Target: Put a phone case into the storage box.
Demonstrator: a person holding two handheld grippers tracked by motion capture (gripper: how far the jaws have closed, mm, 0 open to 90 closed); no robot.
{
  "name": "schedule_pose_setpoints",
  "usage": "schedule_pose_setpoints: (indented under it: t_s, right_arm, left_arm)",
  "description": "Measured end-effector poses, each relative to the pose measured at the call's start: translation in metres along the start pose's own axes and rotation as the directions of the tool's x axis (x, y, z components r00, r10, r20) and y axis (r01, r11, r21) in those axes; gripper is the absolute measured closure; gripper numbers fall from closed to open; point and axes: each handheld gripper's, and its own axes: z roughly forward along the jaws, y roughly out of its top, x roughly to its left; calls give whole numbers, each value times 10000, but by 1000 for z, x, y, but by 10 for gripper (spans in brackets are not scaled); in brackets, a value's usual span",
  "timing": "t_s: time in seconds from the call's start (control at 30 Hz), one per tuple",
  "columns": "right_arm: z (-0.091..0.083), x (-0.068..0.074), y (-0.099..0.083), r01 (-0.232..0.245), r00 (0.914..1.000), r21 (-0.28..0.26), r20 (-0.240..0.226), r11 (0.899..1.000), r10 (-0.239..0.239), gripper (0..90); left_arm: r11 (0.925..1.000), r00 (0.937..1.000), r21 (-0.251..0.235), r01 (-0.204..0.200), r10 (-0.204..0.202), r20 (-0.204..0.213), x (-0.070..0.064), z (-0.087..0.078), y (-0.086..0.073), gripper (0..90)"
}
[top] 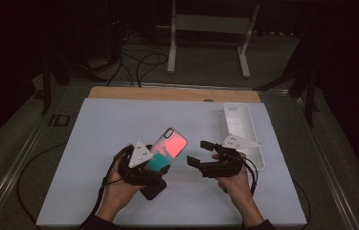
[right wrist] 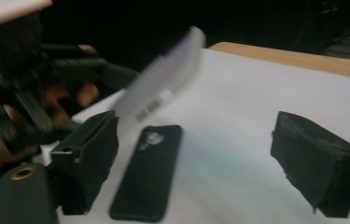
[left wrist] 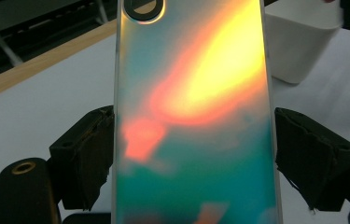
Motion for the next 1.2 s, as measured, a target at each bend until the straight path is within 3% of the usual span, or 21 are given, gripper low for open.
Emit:
schedule_pose_setpoints:
  t_s: [0.03,0.07,0.1,0.13,0.27,0.37,0.63,0.97,1.0,1.03,1.2]
  right_arm:
    - [0,0,0,0,10000,0,0,10000,0,238]
    - [4,3,1,-164,9999,100,6,9998,164,329]
    - [4,3,1,-164,9999,100,6,9998,164,329]
    - [8,5,3,-257,9997,228,-55,9994,258,383]
    - [14,8,4,-392,9992,489,55,9980,390,443]
    - [16,8,4,-532,9985,601,180,9968,522,506]
    - [20,13,3,-476,9984,860,-273,9952,501,757]
    - [23,16,2,-490,9983,1058,-262,9932,520,812]
    - [23,18,2,-428,9986,1031,-267,9938,458,862]
    - [23,20,2,-289,9995,969,-89,9949,299,866]
    - [20,18,4,-299,9995,893,-64,9956,306,869]
  left_arm:
    - [10000,10000,-32,-28,28,58,-3,2,1,167]
    - [10000,9999,-53,-64,65,142,-6,4,1,167]
    - [9999,9997,-55,-110,111,236,-8,6,2,167]
    - [9998,9995,-35,-203,203,260,-11,7,2,167]
    - [9989,9981,54,-473,471,404,-20,12,5,167]
    - [9989,9978,11,-459,458,482,-23,14,5,167]
    - [9979,9963,254,-598,581,639,-32,22,3,167]
    - [9965,9976,599,-582,559,399,-35,28,1,166]
    - [9966,9978,599,-567,545,371,-35,28,0,224]
    - [9966,9969,597,-568,534,573,-33,28,-1,264]
    - [9970,9970,629,-439,397,665,-31,27,-3,232]
